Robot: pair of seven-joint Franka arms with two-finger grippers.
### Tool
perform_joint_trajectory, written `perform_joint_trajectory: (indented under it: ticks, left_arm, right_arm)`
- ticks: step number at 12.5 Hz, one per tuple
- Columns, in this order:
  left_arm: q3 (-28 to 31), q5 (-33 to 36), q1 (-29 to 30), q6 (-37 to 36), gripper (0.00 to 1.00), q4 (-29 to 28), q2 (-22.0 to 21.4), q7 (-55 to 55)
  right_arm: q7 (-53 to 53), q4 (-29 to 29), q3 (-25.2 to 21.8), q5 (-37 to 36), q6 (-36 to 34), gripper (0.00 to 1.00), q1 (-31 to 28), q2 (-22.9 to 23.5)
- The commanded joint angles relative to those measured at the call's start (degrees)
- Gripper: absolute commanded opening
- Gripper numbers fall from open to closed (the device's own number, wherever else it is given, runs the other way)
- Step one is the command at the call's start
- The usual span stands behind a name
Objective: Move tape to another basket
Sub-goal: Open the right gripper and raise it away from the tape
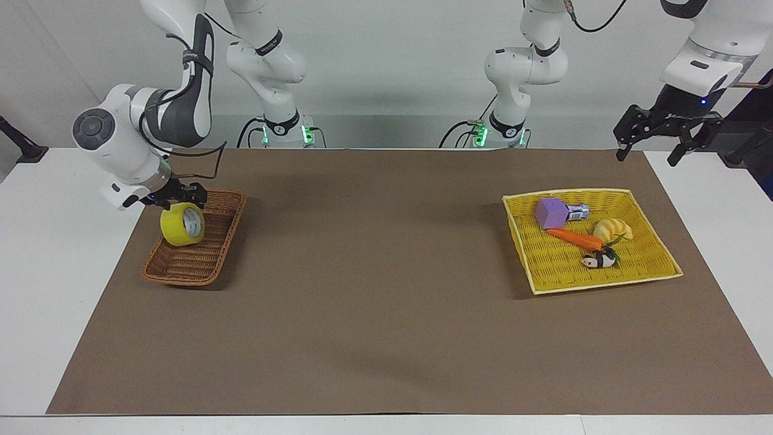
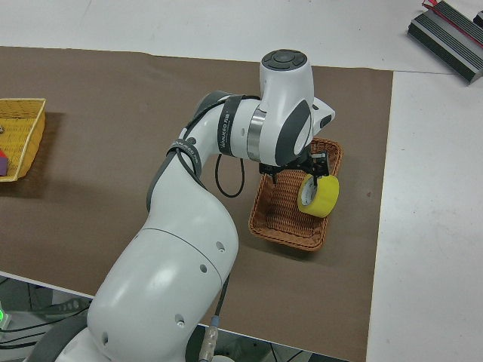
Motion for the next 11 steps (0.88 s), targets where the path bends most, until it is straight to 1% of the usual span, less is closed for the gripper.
perform_joint_trajectory:
  ticks: [1,3,5,6,7,8,10,11]
  left_arm:
    - [-0.39,0.94,0.50,-1.10,1.00,0.56,-0.08,0.32]
    - [-0.39,0.94,0.50,-1.10,1.00,0.56,-0.08,0.32]
    - [-0.39,0.94,0.50,-1.10,1.00,0.56,-0.08,0.32]
    - [-0.39,0.94,0.50,-1.10,1.00,0.56,-0.08,0.32]
    - [-0.39,0.94,0.50,-1.10,1.00,0.56,-0.08,0.32]
    - [-0.39,0.94,0.50,-1.19,1.00,0.56,-0.08,0.32]
    - [-0.39,0.94,0.50,-1.19,1.00,0.56,-0.08,0.32]
    - [-0.39,0.94,0.50,-1.10,1.00,0.56,-0.08,0.32]
  right_arm:
    - [1.30,4.48,0.64,-1.31,0.36,1.00,2.80,1.34]
    - [5.67,6.51,0.55,-1.49,0.28,1.00,6.05,0.47]
    - [9.38,6.52,0.81,-0.53,0.01,1.00,6.94,-2.16]
    - [12.35,6.60,0.90,-0.44,-0.77,1.00,8.95,-3.40]
    - [14.90,6.78,0.90,-0.35,-2.00,1.00,9.40,-5.06]
    - [15.36,8.09,1.51,0.61,-4.79,1.00,9.41,-5.77]
    - [15.54,13.00,1.78,5.08,-11.47,1.00,9.23,-5.69]
    - [15.46,15.54,1.78,5.53,-14.29,1.00,9.06,-5.61]
